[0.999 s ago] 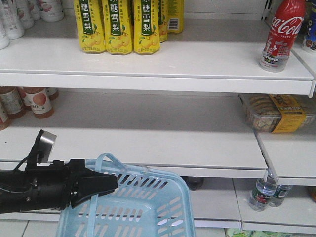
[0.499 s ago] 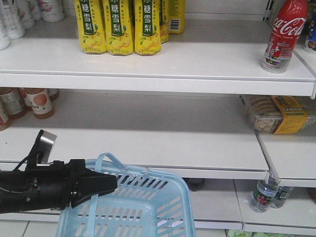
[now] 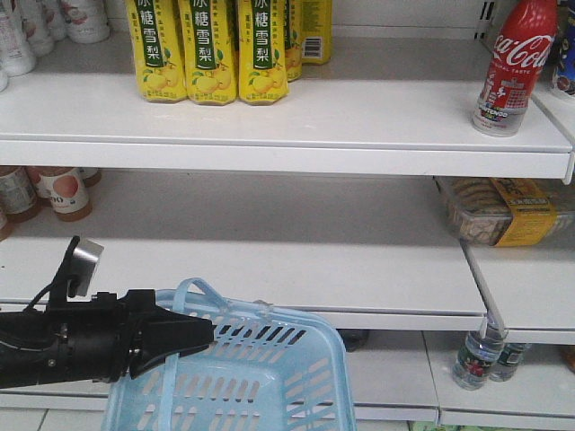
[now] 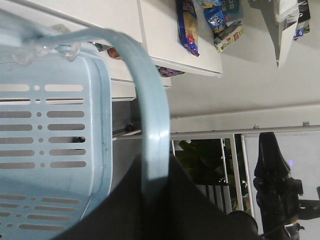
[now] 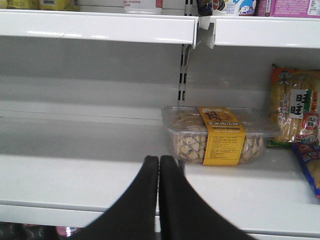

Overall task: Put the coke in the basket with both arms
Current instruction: 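Approach the Coca-Cola bottle shelf with the basket held low, then drive closer and stop with the Coca-Cola bottle within reach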

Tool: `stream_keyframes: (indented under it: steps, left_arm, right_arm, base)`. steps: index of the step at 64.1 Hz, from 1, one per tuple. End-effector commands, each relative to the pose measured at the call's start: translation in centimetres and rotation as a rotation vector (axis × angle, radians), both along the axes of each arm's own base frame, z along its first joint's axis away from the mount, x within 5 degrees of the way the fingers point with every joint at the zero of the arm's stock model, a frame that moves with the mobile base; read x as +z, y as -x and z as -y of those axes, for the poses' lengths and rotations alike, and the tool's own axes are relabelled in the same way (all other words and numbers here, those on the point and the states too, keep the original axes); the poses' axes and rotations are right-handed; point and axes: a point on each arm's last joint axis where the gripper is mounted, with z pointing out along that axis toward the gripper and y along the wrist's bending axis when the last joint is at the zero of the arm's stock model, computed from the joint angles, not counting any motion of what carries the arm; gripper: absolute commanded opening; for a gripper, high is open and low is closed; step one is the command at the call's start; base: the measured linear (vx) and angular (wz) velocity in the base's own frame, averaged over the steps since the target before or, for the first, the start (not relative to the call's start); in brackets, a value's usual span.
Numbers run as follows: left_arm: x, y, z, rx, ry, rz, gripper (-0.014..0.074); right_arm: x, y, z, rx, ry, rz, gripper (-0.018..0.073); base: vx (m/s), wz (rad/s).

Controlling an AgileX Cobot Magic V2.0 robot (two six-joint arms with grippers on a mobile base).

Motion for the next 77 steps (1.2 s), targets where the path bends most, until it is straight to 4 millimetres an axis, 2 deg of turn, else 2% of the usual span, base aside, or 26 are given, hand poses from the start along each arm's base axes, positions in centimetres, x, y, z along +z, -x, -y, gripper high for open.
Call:
stream_keyframes:
  steps: [1, 77]
  left_arm:
    - [2.05, -0.06, 0.31, 0.008, 0.119, 0.044, -0.0006]
    - [2.05, -0.06, 0.31, 0.008, 0.119, 0.044, -0.0006]
  right_arm:
    - [0.35, 0.08, 0.01, -0.001, 0.007, 0.075, -0.0009]
    - [0.35, 0.08, 0.01, -0.001, 0.007, 0.075, -0.0009]
  base:
    - [0.03, -0.02]
    - [0.04, -0.02]
